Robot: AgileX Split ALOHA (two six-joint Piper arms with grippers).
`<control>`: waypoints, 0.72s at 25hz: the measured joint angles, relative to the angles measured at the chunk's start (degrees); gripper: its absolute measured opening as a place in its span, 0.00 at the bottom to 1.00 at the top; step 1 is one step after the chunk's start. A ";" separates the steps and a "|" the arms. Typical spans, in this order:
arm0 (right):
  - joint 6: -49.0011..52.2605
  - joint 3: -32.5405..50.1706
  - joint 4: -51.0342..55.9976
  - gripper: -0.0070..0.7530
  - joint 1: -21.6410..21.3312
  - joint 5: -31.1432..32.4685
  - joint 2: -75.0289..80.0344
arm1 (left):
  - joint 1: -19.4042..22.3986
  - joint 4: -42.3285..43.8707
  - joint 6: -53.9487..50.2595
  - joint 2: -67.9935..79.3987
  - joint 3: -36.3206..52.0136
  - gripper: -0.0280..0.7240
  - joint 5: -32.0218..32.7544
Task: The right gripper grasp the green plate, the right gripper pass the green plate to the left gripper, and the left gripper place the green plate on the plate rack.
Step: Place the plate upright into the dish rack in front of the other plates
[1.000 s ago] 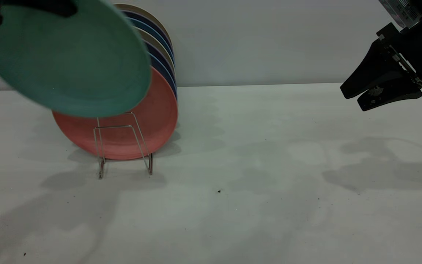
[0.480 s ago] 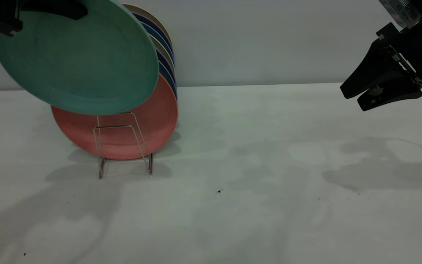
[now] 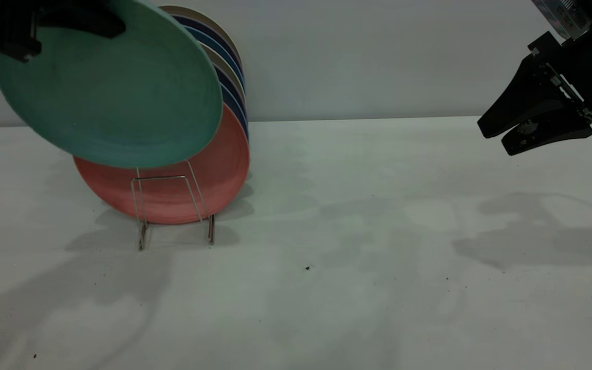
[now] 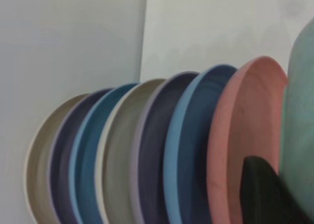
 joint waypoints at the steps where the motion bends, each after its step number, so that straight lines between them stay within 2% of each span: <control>1: 0.00 0.00 -0.05 0.66 0.00 0.00 0.00 | 0.00 -0.07 0.00 0.43 0.00 0.19 -0.07; 18: 0.00 0.00 -0.11 0.66 0.00 0.00 0.00 | 0.00 -0.80 0.00 7.06 -0.23 0.19 -2.73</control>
